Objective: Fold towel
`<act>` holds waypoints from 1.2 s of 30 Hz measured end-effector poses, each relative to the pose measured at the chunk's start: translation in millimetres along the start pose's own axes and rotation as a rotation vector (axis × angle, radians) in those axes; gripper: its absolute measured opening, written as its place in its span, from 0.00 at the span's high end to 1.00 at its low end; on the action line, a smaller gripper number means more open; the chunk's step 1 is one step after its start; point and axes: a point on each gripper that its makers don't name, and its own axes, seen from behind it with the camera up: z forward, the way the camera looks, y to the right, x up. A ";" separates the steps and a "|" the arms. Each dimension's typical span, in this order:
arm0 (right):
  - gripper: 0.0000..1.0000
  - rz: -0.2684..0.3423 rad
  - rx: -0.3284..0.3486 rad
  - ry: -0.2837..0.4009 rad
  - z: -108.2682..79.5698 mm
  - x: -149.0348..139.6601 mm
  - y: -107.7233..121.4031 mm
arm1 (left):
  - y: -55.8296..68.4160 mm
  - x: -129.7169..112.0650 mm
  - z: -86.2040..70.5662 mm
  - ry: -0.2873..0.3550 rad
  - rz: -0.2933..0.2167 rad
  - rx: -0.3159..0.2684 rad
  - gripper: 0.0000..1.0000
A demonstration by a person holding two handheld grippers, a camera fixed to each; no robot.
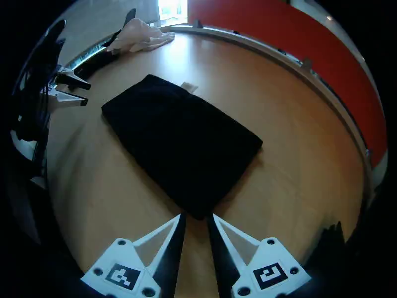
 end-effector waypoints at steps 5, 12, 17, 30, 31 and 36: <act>0.75 0.002 -0.001 0.006 -0.2 1.7 -0.3 | -0.8 -0.2 0.1 0.000 0.005 0.001 0.04; 0.94 0.013 0.018 0.010 -2.2 1.7 -4.8 | -0.7 -0.5 0.0 -0.001 0.004 0.001 0.04; 0.95 0.014 0.032 0.010 -4.4 1.3 -8.4 | -1.2 -0.5 0.2 -0.001 0.004 0.002 0.04; 0.95 0.017 0.033 0.024 -8.1 4.2 -10.2 | -1.8 0.2 -0.7 0.001 0.002 0.003 0.04; 0.95 0.018 0.032 0.025 -8.4 4.5 -9.9 | -1.9 0.2 -0.9 0.001 0.002 0.003 0.04; 0.96 0.022 0.023 0.034 -10.4 6.5 -8.1 | -1.8 -0.2 -1.5 0.002 0.001 0.004 0.04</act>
